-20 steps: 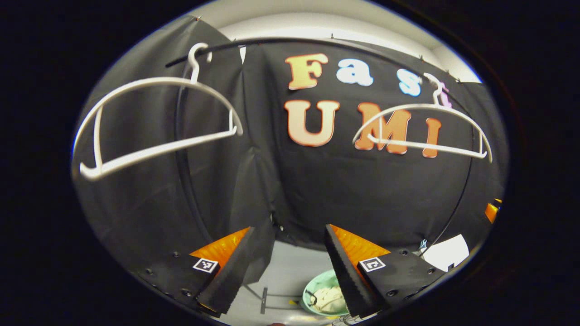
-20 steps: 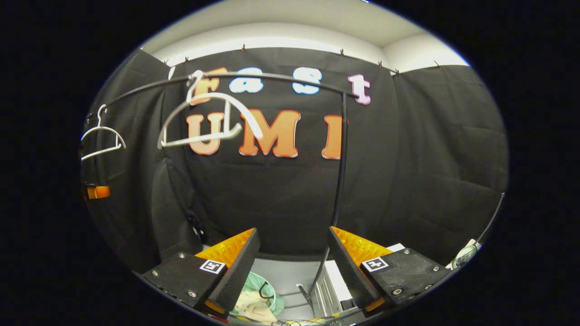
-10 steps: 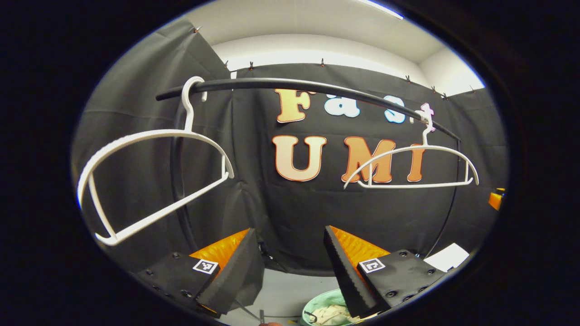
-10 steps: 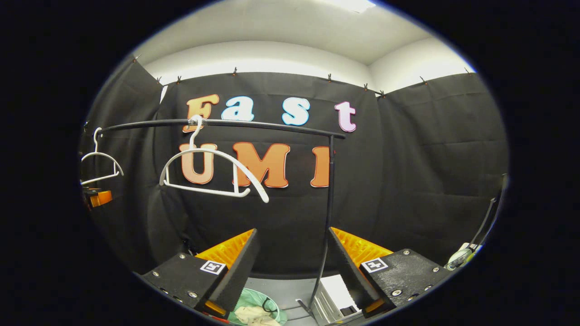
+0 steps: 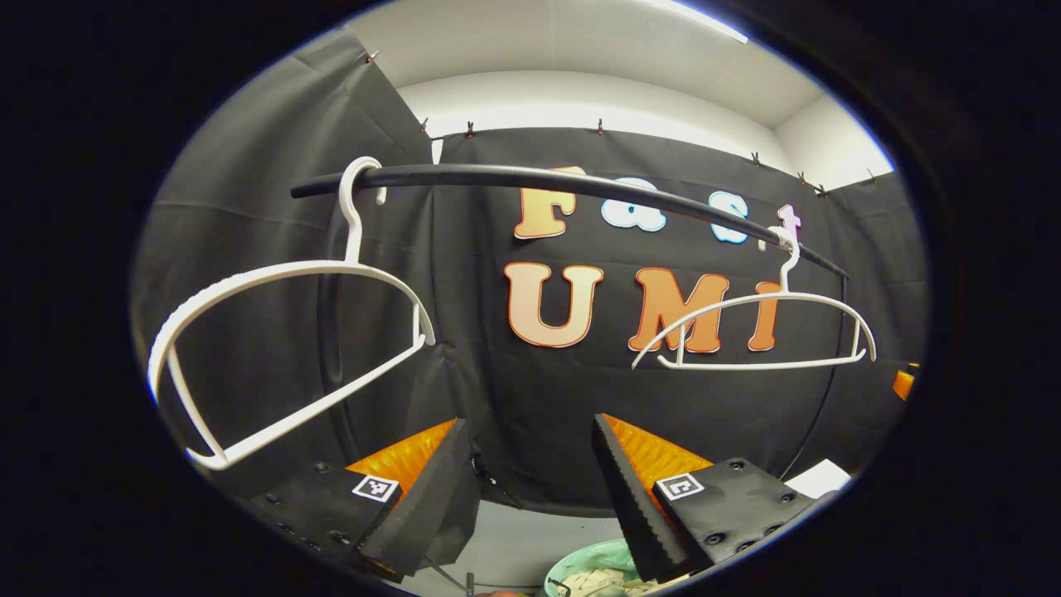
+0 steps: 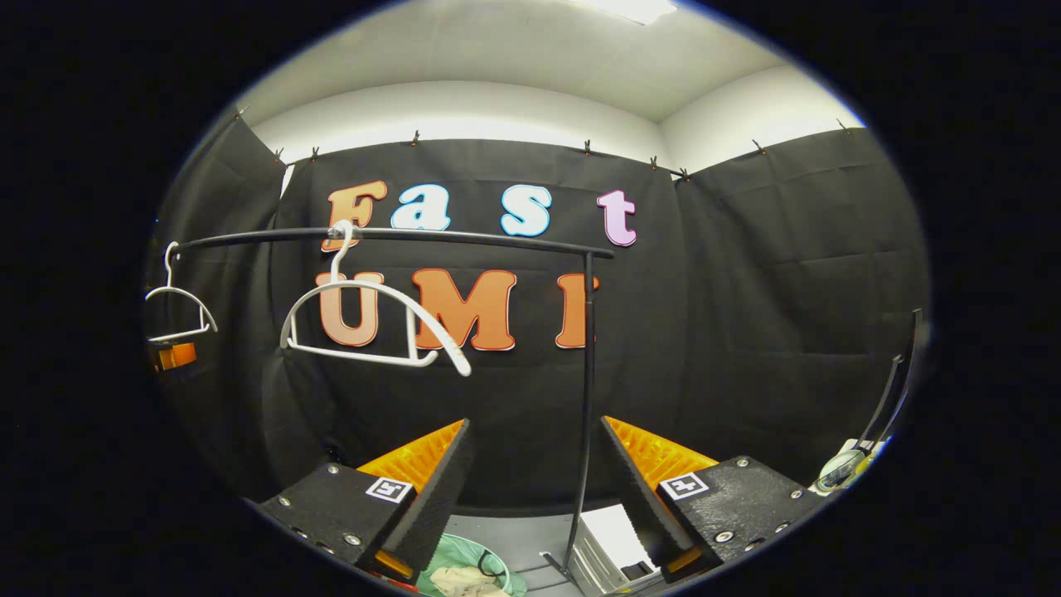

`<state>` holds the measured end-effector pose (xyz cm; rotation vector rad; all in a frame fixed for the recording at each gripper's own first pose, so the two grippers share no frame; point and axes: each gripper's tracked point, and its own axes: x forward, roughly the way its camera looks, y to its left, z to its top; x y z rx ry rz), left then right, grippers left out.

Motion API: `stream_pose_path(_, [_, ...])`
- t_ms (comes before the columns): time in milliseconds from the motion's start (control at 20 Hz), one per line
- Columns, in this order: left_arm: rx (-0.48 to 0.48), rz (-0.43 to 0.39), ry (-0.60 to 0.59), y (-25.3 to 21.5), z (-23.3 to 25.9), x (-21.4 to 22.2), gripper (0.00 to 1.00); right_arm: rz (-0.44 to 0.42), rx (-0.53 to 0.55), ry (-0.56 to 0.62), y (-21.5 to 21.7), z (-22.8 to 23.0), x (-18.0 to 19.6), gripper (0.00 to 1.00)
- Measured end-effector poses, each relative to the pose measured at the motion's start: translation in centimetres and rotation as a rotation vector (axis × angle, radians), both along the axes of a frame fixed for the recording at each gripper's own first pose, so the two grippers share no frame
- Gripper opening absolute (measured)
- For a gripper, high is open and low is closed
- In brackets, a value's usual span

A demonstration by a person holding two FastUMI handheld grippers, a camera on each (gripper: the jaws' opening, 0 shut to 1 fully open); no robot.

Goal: Grasp the clothes on the hanger with both hands and then place them into the laundry hamper below.

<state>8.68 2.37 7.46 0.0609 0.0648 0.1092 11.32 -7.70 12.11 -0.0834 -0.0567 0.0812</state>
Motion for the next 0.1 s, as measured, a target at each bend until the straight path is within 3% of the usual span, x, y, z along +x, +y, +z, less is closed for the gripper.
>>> stream_pose_path(100, [0.0, 0.031, -0.013, -0.77, 0.44, -0.19, 0.94, 0.014, 0.004, -0.006, -1.56, 0.57, 0.76, 0.93])
